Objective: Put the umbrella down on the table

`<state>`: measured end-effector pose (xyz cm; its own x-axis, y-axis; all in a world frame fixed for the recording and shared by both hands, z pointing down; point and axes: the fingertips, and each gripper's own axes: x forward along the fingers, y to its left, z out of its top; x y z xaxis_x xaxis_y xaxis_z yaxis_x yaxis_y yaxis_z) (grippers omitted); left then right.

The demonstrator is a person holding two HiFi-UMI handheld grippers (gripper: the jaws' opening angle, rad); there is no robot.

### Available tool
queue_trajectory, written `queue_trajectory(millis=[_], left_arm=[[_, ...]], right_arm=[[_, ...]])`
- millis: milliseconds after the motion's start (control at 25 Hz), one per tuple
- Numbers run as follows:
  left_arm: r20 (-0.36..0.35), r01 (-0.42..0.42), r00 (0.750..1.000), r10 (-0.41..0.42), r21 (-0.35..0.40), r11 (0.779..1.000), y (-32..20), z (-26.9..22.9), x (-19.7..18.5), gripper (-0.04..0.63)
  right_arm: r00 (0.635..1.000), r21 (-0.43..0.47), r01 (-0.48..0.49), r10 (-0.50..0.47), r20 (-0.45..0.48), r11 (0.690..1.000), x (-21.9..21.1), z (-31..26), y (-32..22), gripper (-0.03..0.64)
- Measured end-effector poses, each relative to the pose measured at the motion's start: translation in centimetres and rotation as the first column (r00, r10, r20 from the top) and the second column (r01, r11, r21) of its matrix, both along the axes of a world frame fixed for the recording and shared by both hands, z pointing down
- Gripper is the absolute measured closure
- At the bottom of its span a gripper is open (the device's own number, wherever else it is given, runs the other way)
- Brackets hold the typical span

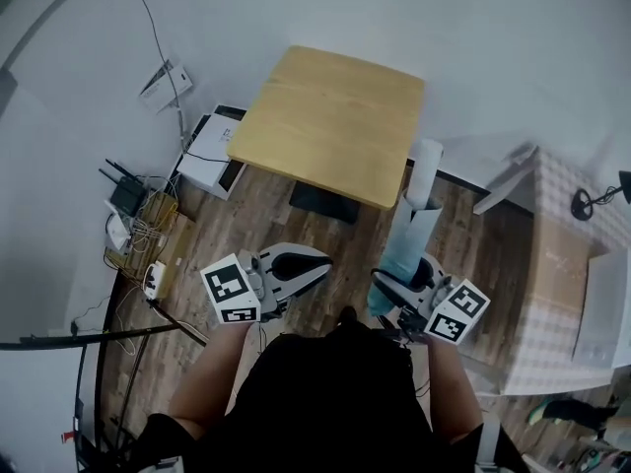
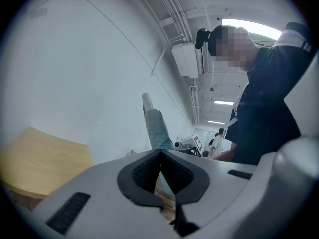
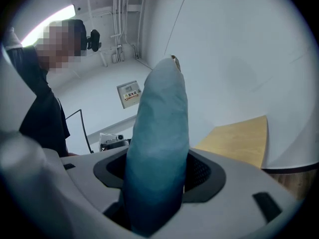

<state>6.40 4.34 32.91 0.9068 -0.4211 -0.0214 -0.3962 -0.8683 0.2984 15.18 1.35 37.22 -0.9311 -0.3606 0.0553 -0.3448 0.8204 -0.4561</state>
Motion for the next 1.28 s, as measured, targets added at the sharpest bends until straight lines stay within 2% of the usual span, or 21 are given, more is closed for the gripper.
queue_trajectory(millis=[240,480,680,880,1120,1280], left_arm=[[0.008,0.075,0.997,-0.075,0.004,0.997,-4.8,0.1,1.0,0.583],[0.011,0.099,0.995,-0.099,-0.02,0.995,-7.6,1.2,0.2,0.583],[-0.024,0.105,0.994,-0.106,-0.03,0.994,-10.2,1.8,-3.0,0.583],[-0.054,0.067,0.996,-0.068,-0.016,0.998,-14.3,2.2,-6.6,0.583],[-0.078,0.03,0.997,-0.029,0.018,0.999,-19.2,0.9,-12.6,0.583],[-0.079,0.001,0.997,-0.001,0.006,1.0,-21.2,1.1,-17.6,0.583]], right_arm=[[0.998,0.015,0.057,-0.057,-0.007,0.998,1.4,0.7,-5.9,0.321],[0.999,-0.037,0.039,-0.038,0.023,0.999,1.4,1.7,-9.4,0.321],[0.999,-0.07,0.036,-0.037,-0.007,0.997,-1.1,2.8,-11.6,0.321],[1.0,-0.069,-0.011,0.009,-0.026,0.998,-4.4,2.3,-14.6,0.321],[0.994,-0.041,-0.057,0.053,-0.098,0.998,-8.8,1.2,-19.0,0.321],[0.989,-0.055,-0.122,0.117,-0.094,0.991,-11.9,0.4,-21.8,0.321]])
